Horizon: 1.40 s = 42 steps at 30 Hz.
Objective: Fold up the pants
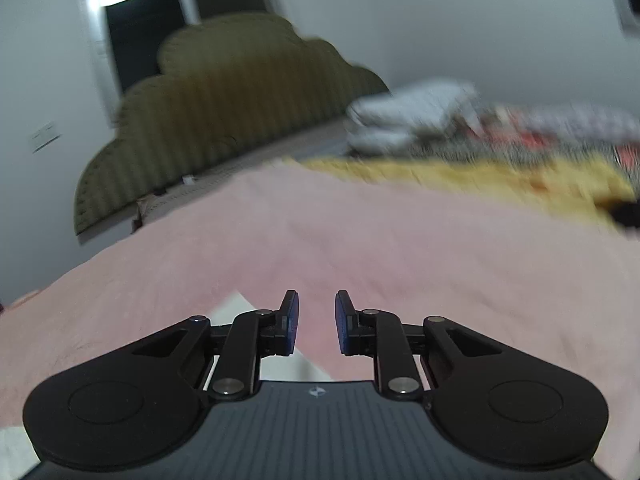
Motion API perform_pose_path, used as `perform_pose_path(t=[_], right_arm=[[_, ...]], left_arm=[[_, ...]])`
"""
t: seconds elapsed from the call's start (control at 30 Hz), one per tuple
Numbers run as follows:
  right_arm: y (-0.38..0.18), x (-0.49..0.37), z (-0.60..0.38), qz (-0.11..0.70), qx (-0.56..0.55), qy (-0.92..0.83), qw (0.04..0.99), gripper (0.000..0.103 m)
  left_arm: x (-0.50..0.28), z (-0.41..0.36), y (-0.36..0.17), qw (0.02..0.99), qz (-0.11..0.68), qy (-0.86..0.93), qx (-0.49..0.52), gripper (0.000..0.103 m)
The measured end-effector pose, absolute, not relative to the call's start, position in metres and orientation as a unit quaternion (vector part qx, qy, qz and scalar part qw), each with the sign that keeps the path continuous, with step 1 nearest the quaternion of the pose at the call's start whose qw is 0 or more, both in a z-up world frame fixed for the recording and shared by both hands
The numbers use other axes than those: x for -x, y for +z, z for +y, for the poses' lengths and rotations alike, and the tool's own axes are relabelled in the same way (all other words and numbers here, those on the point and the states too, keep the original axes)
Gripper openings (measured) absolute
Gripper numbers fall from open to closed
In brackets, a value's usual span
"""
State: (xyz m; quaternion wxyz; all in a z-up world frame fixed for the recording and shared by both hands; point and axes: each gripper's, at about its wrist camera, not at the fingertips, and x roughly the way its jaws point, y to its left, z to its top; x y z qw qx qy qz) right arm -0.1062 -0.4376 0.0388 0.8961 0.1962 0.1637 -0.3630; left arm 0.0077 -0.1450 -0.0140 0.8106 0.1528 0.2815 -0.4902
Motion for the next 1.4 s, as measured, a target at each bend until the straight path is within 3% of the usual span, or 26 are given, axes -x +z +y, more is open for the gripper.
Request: perform_pose_path(t=[0.13,0.27,0.37,0.43,0.57,0.63,0.73,0.8,0.83,0.9,0.93,1.03,1.17,1.27,1.4], right_arm=[[0.020,0.031,-0.427,0.258,-0.198,-0.182,0.928,0.019],[-0.024,-0.023,-0.447,0.325,-0.218,-0.202,0.898,0.018],[-0.020,-0.012,-0.460,0.278,-0.275,-0.251,0.886,0.019],[-0.005,-0.004,-0.437,0.261,-0.234,-0.253,0.902,0.020],[-0.006,0.002,-0.408,0.291,-0.225,-0.166,0.915,0.029],[-0.019,-0.004,-0.413,0.310,-0.222,-0.188,0.905,0.029],[-0.013,0.000,-0.406,0.290,-0.242,-0.250,0.891,0.031],[0.003,0.002,-0.369,0.269,-0.200,-0.226,0.915,0.033],[0.007,0.003,-0.342,0.270,-0.164,-0.179,0.932,0.036],[0.007,-0.004,-0.300,0.288,-0.111,-0.098,0.946,0.059],[0.003,-0.007,-0.285,0.295,-0.094,-0.072,0.948,0.061],[-0.019,-0.021,-0.272,0.338,-0.059,-0.067,0.937,0.062],[-0.004,-0.017,-0.274,0.321,-0.073,-0.102,0.939,0.063],[0.023,-0.017,-0.241,0.281,-0.053,-0.022,0.958,0.063],[0.017,-0.034,-0.190,0.306,-0.056,0.133,0.941,0.062]], left_arm=[[-0.034,-0.125,0.000,0.838,0.287,-0.449,-0.116,0.061],[-0.062,-0.108,-0.011,0.874,0.310,-0.347,-0.137,0.061],[-0.080,-0.094,-0.020,0.883,0.333,-0.296,-0.146,0.060],[-0.089,-0.086,-0.021,0.886,0.342,-0.282,-0.133,0.061],[-0.099,-0.074,-0.016,0.892,0.354,-0.264,-0.097,0.064],[-0.101,-0.073,-0.021,0.890,0.366,-0.255,-0.092,0.067],[-0.097,-0.072,-0.025,0.892,0.371,-0.237,-0.104,0.065],[-0.088,-0.060,-0.015,0.899,0.355,-0.237,-0.095,0.067],[-0.084,-0.053,-0.010,0.903,0.348,-0.236,-0.090,0.068],[-0.079,-0.036,-0.003,0.911,0.341,-0.215,-0.085,0.072],[-0.078,-0.025,-0.001,0.916,0.338,-0.197,-0.085,0.073],[-0.078,0.008,-0.006,0.925,0.343,-0.140,-0.086,0.077],[-0.077,0.047,-0.015,0.920,0.374,-0.089,-0.073,0.074],[-0.063,0.075,-0.005,0.931,0.356,-0.079,-0.031,0.076],[-0.063,0.109,-0.004,0.935,0.354,-0.003,-0.015,0.074]])
